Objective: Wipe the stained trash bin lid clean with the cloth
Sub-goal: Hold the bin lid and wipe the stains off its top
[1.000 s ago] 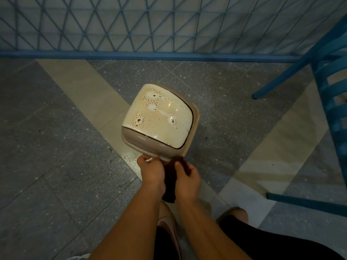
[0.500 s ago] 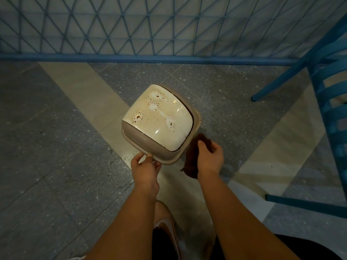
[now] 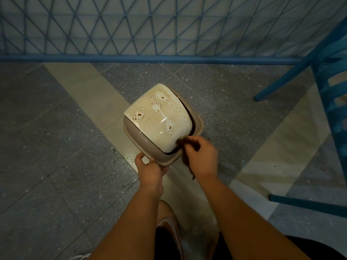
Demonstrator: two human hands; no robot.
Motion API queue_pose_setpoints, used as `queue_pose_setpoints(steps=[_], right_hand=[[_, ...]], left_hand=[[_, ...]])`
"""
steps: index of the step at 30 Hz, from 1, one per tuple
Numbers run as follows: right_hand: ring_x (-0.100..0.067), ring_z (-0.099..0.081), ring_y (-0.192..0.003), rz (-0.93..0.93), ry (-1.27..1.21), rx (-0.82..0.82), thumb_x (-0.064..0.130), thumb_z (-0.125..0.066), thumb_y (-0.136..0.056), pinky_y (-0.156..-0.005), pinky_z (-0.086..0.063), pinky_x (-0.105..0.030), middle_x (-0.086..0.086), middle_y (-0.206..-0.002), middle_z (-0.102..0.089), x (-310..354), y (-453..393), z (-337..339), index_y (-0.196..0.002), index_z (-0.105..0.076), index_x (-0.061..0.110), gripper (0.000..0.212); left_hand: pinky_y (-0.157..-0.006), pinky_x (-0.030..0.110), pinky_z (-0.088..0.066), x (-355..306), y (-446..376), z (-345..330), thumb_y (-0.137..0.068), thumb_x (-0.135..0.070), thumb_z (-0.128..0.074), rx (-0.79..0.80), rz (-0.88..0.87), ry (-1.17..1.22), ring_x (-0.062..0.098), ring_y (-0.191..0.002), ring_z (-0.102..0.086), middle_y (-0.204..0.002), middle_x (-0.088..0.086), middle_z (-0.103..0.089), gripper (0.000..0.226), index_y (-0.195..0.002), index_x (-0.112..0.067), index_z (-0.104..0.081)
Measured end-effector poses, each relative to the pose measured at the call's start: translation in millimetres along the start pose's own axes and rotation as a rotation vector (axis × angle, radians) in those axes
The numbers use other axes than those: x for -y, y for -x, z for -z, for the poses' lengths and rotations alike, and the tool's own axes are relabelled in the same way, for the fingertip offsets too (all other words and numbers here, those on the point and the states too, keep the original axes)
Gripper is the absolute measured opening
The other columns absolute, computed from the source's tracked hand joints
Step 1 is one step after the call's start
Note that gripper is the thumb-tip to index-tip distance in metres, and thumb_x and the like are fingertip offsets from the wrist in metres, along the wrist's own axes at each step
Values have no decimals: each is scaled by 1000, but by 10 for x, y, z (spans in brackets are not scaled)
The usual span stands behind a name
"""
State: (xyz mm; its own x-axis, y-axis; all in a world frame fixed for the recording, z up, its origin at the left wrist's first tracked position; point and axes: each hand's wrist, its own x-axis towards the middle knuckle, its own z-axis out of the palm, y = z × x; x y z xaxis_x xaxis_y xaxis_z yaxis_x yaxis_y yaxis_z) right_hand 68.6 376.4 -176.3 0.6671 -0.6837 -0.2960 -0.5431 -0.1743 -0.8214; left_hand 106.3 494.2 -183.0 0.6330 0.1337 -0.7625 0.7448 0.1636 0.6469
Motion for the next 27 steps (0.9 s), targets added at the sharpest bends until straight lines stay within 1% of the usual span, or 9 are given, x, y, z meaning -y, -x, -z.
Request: queue_pose_setpoints(steps=[4, 6, 9, 11, 14, 17, 21, 25, 27], right_hand=[[-15, -65, -91, -75, -22, -138, 19, -67, -84, -84, -55, -37, 1, -96, -70, 43, -227, 149, -102, -68, 22, 18], [-12, -65, -92, -97, -48, -91, 18, -66, -84, -86, -55, -36, 3, -97, -70, 11, -70, 53, -103, -68, 25, 21], [-9, -63, -93, -39, -28, 81, 18, -66, -84, -87, -54, -33, 6, -100, -67, -97, 321, -172, -104, -68, 29, 23], [-7, -61, -93, 0, -34, 145, 15, -66, -83, -86, -53, -29, 7, -98, -66, -122, 466, -235, -104, -69, 25, 23], [-7, -62, -93, -19, -15, 122, 24, -67, -84, -84, -52, -26, 8, -99, -67, -96, 378, -166, -103, -69, 26, 19], [-5, -61, -87, -144, -94, -3, 27, -67, -85, -82, -50, -24, 13, -91, -65, -63, 181, 1, -102, -68, 27, 17], [-15, -62, -90, -390, -226, -254, 23, -67, -86, -84, -51, -31, -3, -102, -69, -134, 1, 196, -110, -67, 16, 26], [-21, -59, -96, -677, -495, -252, 26, -69, -85, -84, -49, -33, -9, -116, -64, -253, 80, 244, -122, -61, 9, 42], [-21, -56, -98, -763, -620, -208, 28, -69, -85, -85, -47, -33, -8, -124, -60, -220, 188, 233, -130, -54, 9, 51]], left_hand=[[-66, 32, -56, -7, -17, 11, -97, -10, -46, -9, 3, -9, 24, -90, -62, -120, 20, -60, 31, -120, -30, -40], [-65, 31, -55, -18, -15, 11, -96, -12, -47, 5, -11, -12, 26, -96, -62, -121, 21, -60, 31, -119, -31, -41], [-64, 31, -55, -60, -11, 23, -95, -8, -48, 17, -35, -19, 34, -106, -63, -120, 22, -60, 35, -122, -28, -42], [-65, 31, -54, -98, -30, 41, -95, -7, -46, 16, -63, -44, 33, -103, -63, -117, 20, -61, 35, -124, -27, -43], [-65, 29, -51, -156, -82, 69, -96, -9, -44, 41, -96, -131, 24, -92, -64, -107, 13, -64, 34, -123, -30, -44], [-66, 31, -53, -174, -127, 66, -97, -10, -43, 45, -88, -167, 23, -86, -62, -103, 13, -64, 31, -120, -32, -44], [-70, 32, -54, -162, -160, 91, -97, -12, -46, 9, -100, -151, 23, -90, -64, -105, 14, -66, 36, -128, -29, -48], [-87, 34, -52, -119, -134, 111, -99, -11, -42, -119, 2, 86, 22, -97, -62, -114, 11, -60, 41, -139, -20, -41], [-80, 30, -51, -35, -86, 60, -98, -7, -39, -175, 89, 172, 17, -82, -58, -106, 11, -56, 32, -128, -14, -47]])
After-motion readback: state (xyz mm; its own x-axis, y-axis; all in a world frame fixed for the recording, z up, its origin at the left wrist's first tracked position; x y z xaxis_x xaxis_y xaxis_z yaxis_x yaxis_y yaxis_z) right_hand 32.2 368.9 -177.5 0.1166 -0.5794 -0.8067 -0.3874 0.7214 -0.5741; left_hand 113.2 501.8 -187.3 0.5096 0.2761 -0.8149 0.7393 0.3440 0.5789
